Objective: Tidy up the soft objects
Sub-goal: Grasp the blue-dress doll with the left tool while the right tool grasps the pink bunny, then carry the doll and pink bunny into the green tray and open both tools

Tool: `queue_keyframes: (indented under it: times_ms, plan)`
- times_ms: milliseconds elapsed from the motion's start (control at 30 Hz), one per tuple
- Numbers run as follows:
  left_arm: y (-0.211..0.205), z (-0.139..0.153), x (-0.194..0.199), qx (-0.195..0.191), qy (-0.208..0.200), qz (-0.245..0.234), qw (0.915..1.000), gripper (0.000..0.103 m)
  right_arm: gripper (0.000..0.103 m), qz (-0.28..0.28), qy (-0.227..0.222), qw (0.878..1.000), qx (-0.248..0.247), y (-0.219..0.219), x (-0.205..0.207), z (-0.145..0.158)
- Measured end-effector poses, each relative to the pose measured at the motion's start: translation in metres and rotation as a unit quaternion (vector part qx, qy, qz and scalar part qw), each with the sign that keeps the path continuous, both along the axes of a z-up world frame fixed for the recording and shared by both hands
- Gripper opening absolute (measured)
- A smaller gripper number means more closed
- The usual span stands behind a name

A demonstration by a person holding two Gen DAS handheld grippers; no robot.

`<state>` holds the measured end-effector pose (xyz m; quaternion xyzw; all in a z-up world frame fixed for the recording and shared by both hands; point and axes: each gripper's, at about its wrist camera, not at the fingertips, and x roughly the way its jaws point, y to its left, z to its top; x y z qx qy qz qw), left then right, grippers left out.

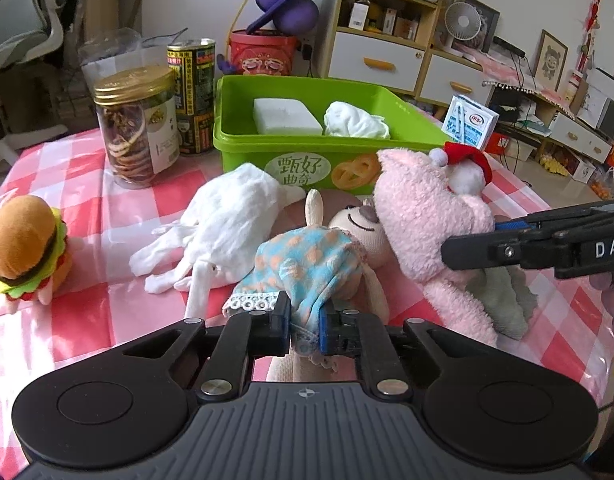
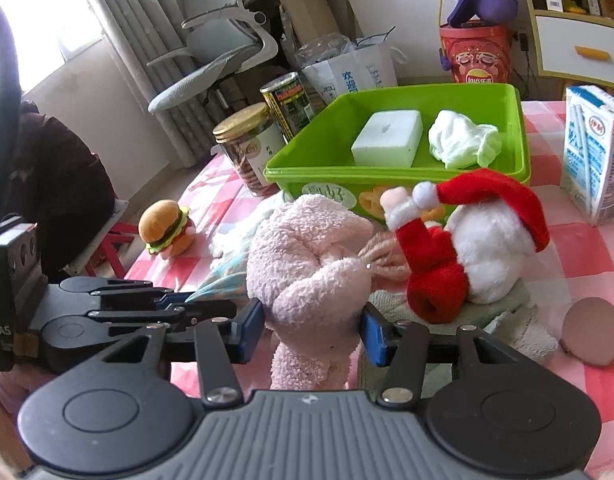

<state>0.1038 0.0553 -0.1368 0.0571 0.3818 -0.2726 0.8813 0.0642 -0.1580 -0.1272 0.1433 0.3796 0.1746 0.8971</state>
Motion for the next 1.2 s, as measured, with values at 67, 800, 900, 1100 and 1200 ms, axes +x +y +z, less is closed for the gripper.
queue_keyframes:
  times_ms: [67,800,900,1100,1200]
  plan:
    - [0.001,0.005,-0.002,-0.003,-0.002,0.002,1.0000,0.009,0.017,-0.001,-0.004,1.000,0.003,-0.001,-0.001,0.005]
    - [0.006,0.074,-0.014,-0.033,-0.058,0.052,0.9964,0.008,0.017,-0.057,-0.066,0.995,0.048,-0.028,-0.010,0.068]
    - [-0.002,0.083,-0.007,-0.025,-0.059,0.059,0.9962,0.008,0.017,-0.074,-0.071,0.994,0.047,-0.036,-0.004,0.078]
    - [-0.028,0.097,0.024,0.002,-0.052,0.053,0.9973,0.008,0.017,-0.107,-0.065,0.991,0.038,-0.054,0.024,0.096]
    - [-0.042,0.104,0.043,0.009,-0.051,0.048,0.9975,0.008,0.017,-0.122,-0.060,0.990,0.032,-0.063,0.043,0.098]
